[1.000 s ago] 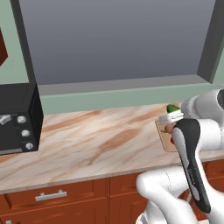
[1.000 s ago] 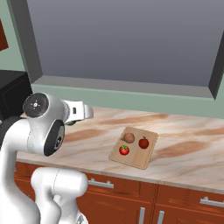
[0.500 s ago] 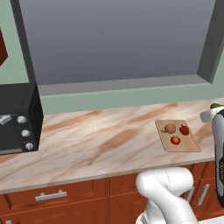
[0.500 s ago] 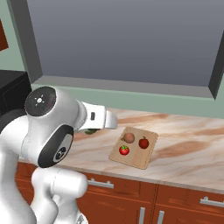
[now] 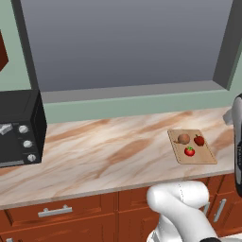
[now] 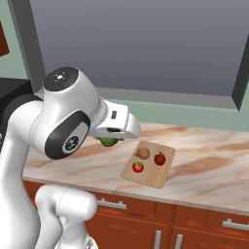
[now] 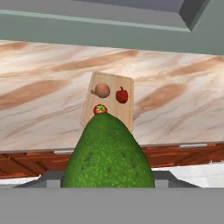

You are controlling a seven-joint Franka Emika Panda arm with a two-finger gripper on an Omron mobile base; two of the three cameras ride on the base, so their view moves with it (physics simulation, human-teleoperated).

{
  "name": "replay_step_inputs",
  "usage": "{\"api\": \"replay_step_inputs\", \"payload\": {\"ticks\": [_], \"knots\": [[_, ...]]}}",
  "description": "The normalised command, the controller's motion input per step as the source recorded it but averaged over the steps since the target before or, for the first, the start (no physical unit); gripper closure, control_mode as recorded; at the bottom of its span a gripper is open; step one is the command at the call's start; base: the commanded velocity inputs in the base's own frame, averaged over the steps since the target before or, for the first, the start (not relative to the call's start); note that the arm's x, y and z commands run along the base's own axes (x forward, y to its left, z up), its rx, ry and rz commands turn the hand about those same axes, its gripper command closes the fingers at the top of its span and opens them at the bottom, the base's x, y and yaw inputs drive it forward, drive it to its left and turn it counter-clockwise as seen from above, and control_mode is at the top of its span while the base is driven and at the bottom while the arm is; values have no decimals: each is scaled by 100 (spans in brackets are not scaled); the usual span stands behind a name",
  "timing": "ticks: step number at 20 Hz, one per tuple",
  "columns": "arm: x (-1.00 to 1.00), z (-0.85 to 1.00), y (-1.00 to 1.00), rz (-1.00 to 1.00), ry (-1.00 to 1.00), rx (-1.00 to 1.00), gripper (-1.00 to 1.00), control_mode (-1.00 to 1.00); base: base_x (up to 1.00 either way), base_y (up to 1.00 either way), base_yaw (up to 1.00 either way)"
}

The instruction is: Place the avocado, onion, tomato, and bell pepper on the cutting board.

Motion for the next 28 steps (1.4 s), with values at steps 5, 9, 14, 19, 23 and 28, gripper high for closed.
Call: {"api": "replay_step_inputs", "payload": {"ticks": [5, 9, 14, 19, 23, 28], "knots": [[11, -43, -3, 0, 0, 0, 100, -100, 0, 0, 0], [14, -59, -10, 0, 0, 0, 100, -100, 0, 0, 0], [28, -40, -8, 0, 0, -1, 100, -100, 0, 0, 0], [48, -20, -18, 0, 3, 0, 100, -100, 0, 0, 0], [35, -35, -13, 0, 5, 0, 100, -100, 0, 0, 0], [19, -41, -10, 0, 7, 0, 100, -100, 0, 0, 0]]}}
